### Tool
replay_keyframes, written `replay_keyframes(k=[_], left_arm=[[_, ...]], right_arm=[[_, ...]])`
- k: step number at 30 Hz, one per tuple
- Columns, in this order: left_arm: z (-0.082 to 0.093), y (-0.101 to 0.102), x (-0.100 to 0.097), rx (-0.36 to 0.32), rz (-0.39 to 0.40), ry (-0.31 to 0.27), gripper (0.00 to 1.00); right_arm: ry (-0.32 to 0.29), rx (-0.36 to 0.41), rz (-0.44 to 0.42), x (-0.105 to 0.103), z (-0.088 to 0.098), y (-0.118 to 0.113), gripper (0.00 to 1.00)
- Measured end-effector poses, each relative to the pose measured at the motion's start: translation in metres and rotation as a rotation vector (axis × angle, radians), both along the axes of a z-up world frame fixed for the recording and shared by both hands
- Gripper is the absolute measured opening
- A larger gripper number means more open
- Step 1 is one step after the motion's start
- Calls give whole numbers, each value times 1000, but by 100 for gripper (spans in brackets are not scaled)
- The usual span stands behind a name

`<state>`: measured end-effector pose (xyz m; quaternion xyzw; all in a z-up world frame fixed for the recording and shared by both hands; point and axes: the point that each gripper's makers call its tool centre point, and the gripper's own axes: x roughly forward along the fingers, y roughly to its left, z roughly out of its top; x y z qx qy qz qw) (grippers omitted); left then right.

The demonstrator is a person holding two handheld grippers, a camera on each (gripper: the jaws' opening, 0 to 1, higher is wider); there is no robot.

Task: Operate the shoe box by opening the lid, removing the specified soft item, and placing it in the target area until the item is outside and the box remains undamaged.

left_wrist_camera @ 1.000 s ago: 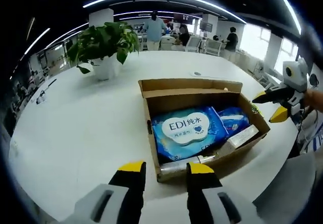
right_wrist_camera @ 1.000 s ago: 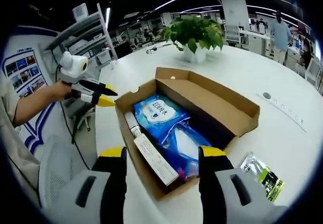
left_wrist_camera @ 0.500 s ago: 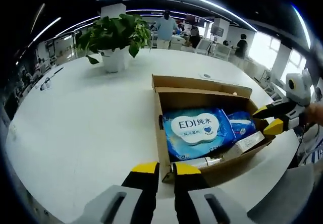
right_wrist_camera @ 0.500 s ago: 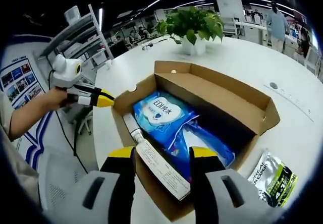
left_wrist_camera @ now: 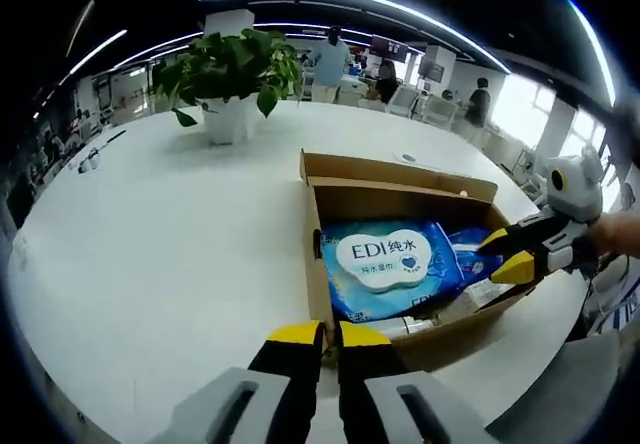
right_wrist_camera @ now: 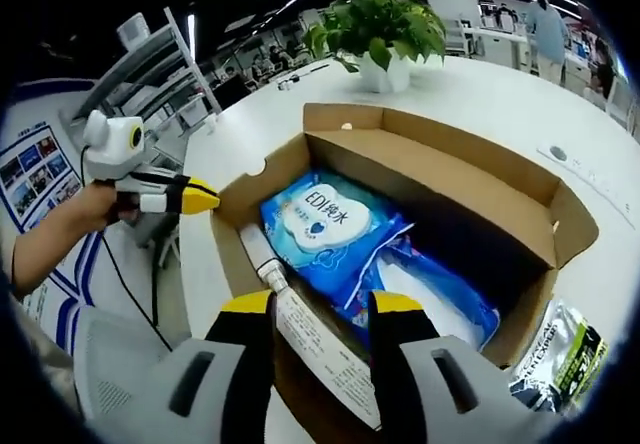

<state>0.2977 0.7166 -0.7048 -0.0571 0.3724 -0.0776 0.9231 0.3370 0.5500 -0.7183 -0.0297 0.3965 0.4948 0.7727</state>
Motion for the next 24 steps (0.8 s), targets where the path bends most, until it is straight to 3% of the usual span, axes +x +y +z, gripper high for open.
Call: replay_keyframes(k=[17,24], left_arm=[[1,-1,0,-20,7,4,4],[1,-1,1,-17,9,3,4]], right_arm=[[19,0,-22,13,-15,22,36],[31,-2,-45,20,-17,20,27]])
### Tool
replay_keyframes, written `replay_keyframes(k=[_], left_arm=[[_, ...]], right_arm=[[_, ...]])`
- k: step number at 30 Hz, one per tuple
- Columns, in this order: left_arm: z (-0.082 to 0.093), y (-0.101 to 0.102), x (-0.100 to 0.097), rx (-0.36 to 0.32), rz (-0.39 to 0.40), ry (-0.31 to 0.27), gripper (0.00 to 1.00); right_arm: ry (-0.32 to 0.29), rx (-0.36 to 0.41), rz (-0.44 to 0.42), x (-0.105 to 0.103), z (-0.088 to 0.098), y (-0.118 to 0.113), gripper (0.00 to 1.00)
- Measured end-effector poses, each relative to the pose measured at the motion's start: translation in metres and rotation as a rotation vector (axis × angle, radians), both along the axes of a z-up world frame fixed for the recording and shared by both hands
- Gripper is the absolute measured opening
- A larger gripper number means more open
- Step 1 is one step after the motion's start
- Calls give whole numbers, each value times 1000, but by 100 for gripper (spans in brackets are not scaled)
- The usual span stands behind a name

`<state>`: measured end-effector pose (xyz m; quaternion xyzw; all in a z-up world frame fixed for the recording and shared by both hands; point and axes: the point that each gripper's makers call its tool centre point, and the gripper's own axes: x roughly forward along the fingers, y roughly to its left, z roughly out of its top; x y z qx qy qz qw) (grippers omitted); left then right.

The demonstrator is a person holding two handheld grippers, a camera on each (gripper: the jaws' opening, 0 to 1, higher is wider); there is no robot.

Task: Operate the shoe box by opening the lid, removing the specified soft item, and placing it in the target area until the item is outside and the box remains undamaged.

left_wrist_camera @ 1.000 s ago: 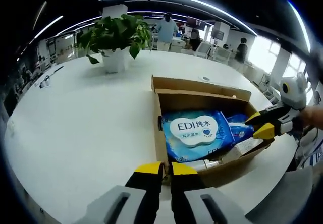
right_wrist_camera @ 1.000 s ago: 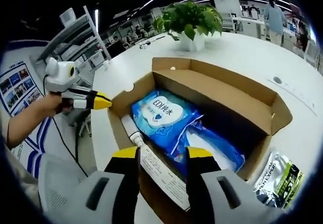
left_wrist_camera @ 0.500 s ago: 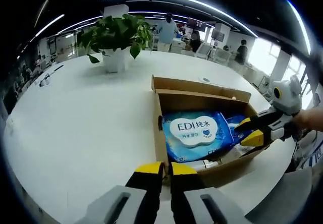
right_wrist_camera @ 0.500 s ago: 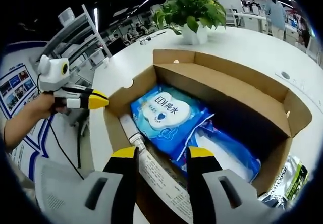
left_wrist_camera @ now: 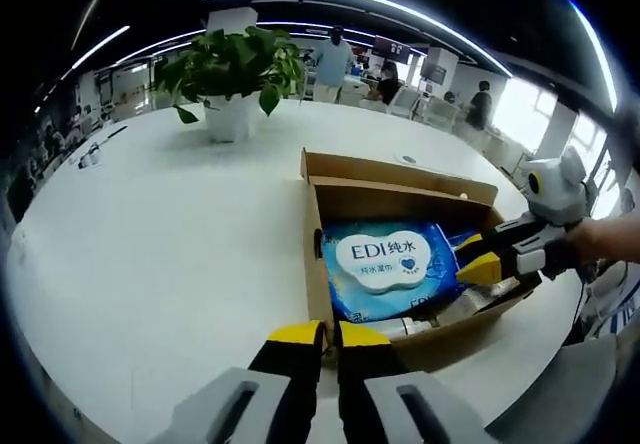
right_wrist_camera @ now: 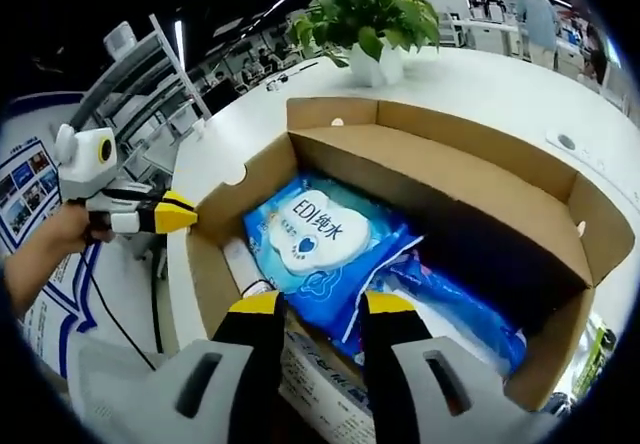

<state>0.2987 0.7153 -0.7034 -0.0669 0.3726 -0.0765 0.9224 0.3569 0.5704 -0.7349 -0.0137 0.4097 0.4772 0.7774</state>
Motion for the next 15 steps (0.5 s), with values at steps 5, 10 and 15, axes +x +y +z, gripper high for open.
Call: replay_keyframes(k=[5,10,15], left_arm=[[0,0,0,-2,2,-1,4],[0,1,0,-2,4,-1,4],[-1,2,0,-1,6,-1,4]], right_arm=[[1,1,-20,4,-3,3,23],[-29,3,-18,6,-3,12,19],[-96,-62,10,14,-8,4,4]])
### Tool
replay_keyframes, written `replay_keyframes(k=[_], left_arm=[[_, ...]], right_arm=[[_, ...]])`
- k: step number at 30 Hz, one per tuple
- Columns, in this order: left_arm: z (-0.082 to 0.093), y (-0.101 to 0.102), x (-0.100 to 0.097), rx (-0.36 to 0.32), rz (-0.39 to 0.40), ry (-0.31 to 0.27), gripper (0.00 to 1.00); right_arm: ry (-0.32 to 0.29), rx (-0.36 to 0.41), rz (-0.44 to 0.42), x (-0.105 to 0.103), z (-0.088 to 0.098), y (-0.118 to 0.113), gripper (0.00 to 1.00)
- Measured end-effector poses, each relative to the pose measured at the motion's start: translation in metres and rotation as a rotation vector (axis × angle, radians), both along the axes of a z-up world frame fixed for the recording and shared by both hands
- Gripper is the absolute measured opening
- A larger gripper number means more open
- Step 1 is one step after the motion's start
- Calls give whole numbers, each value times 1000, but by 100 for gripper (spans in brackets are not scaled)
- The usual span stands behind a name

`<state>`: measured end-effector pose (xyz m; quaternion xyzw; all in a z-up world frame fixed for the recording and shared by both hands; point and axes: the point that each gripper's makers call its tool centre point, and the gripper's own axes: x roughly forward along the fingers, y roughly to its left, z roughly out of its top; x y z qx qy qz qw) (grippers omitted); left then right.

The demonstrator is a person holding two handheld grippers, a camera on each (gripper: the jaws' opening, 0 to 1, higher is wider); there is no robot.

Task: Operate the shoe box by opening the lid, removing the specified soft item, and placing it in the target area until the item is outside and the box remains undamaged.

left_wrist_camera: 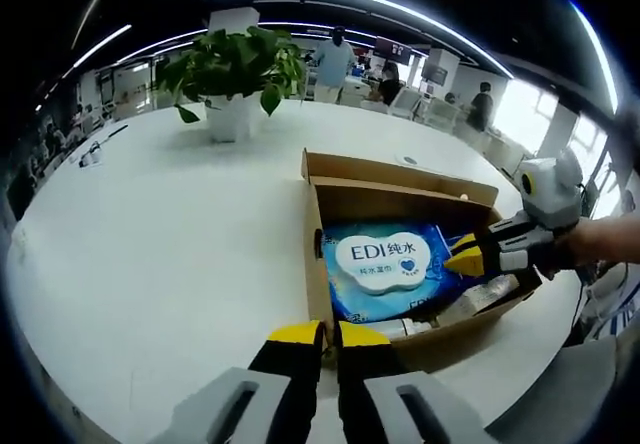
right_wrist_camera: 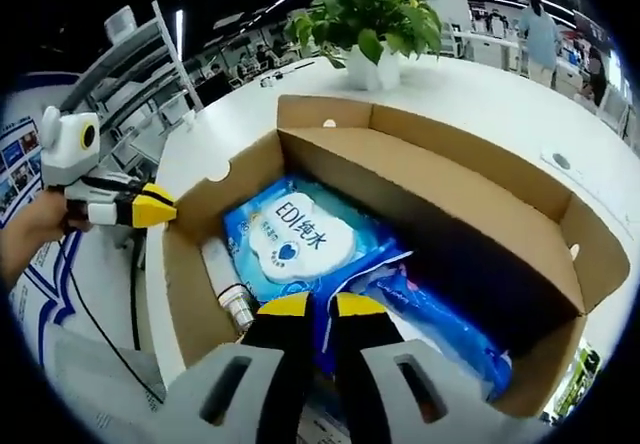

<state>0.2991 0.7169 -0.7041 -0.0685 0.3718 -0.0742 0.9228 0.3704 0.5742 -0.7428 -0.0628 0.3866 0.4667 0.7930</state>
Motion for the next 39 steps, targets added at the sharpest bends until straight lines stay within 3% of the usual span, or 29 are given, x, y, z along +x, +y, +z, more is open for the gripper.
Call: replay_keyframes(k=[15,24,30,32,33,35,39], left_arm=[[1,-1,-1,21,-7,10,4],[0,-1,0,34,-20,26,4],[0,-1,0,28,-19,34,4],[0,-1,0,28,-20,33,5],[0,-1,0,27,-19,33,5],[0,-1,0,24,-18,33,5],[0,-1,0,21,-17,32,5]], right_arm=[[-45,1,25,-3,19,-4,0],[-87,-20,0,1,28,-21,0],[-60,2,-42,9,33,-28,0],[14,0,-61,3,26,-30,0],[22,-3,-61,3,24,-31,0],[-5,-13,-53,5,21,-32,0],[20,-9,-34,1,16,-29,1]])
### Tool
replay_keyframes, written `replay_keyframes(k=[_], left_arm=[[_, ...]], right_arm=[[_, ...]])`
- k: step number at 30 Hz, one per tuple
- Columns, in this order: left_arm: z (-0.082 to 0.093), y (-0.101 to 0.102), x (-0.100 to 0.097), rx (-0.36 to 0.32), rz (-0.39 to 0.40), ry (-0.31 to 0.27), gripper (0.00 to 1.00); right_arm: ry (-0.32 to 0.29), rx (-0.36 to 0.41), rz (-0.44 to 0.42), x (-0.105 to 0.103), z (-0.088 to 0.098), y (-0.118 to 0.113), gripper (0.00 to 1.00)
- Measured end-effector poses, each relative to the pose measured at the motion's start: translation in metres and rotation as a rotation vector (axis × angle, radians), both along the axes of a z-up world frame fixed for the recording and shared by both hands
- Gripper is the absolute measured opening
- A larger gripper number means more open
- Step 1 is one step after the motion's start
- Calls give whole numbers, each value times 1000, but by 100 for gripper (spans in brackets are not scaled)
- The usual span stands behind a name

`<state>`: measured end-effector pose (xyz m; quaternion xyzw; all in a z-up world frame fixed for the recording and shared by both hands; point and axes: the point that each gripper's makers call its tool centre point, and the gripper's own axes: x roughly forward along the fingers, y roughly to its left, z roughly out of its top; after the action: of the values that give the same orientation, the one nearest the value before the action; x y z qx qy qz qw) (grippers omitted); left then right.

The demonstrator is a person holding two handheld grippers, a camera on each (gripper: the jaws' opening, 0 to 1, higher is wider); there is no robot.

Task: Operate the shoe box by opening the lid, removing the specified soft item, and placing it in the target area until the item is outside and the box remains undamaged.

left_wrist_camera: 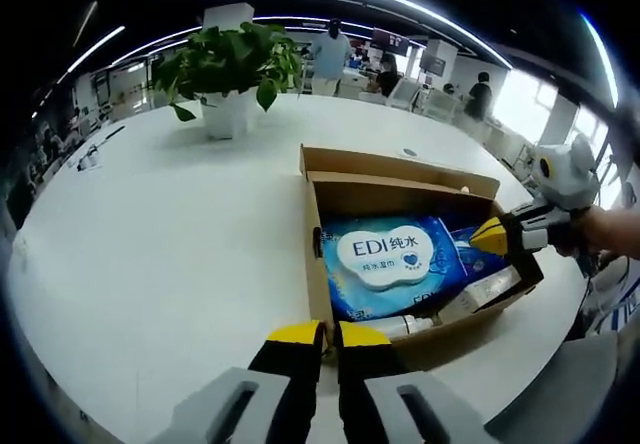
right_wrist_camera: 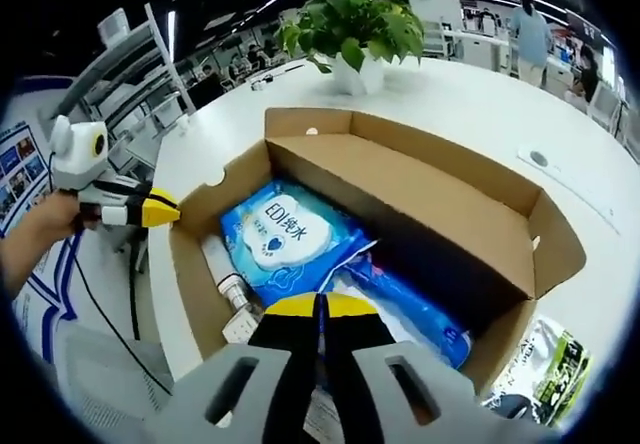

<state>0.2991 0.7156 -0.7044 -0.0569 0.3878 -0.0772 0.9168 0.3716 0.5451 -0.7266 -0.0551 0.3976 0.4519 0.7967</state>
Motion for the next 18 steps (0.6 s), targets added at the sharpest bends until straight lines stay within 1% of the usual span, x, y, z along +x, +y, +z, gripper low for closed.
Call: replay_keyframes(k=[2,4,9,14,18], left_arm=[[0,0,0,-4,0,0,5],[0,0,0,-8,1,-1,5],[-1,1,0,-17,0,1,5],[-1,1,1,-24,-1,3,5],[-1,1,1,-30,0,3,5]], right_arm=[[6,-1,7,-1,-3,2,2],[26,8,9,-2,-5,5,5],[31,10,10,-2,-10,11,12],[21,13,10,0,-11,14,11],[43,24,2,0,-12,20,13]])
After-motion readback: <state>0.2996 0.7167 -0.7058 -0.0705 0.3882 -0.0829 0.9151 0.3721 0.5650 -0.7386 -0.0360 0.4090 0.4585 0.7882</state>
